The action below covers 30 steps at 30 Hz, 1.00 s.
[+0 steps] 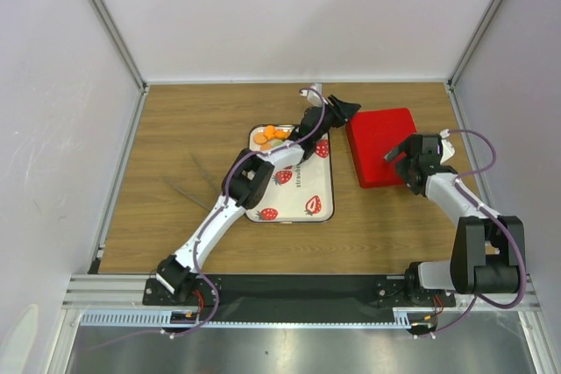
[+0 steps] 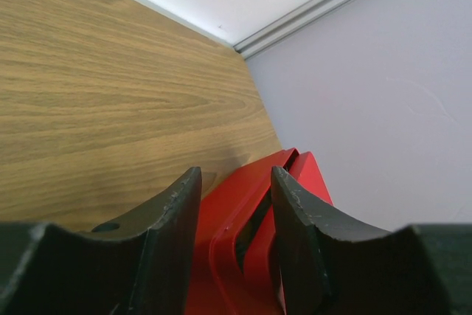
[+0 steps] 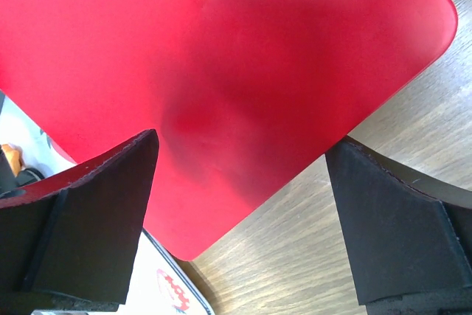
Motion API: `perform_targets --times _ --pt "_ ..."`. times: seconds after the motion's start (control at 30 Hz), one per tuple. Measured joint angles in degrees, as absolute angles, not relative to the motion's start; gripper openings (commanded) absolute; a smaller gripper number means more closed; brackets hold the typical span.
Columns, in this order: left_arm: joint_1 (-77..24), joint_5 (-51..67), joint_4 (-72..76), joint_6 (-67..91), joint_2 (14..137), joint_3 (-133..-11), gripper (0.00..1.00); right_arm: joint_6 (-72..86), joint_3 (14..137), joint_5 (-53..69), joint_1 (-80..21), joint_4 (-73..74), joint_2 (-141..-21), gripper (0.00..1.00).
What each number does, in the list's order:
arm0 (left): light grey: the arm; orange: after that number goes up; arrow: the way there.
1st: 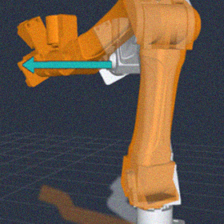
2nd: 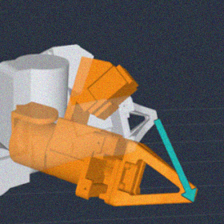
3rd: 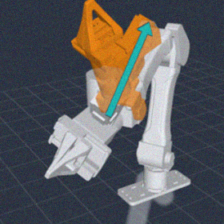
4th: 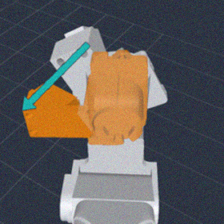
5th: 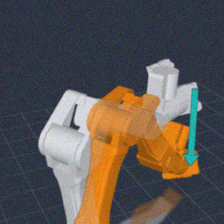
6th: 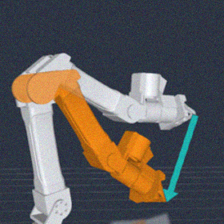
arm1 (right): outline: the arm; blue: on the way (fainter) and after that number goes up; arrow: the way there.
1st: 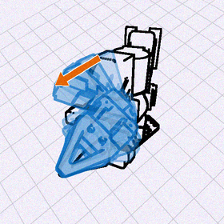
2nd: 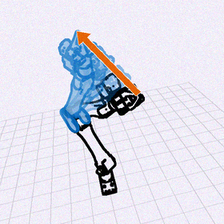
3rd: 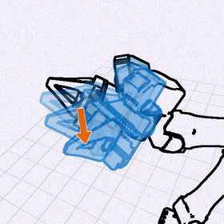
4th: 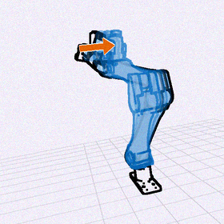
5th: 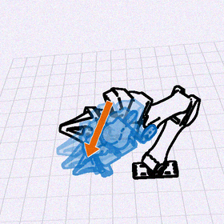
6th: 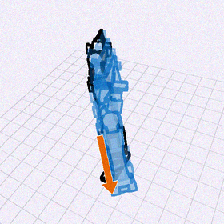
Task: Pack the cookies
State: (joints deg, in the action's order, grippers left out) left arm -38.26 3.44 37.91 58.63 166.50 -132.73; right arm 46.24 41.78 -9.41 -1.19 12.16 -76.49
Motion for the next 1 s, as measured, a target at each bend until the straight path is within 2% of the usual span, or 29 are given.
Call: perform_targets --times 1.0 --pt "-39.9 8.4 49.0 61.1 148.8 -99.9 0.41 33.7 48.2 -10.7 4.3 18.8 -80.3 1.0"
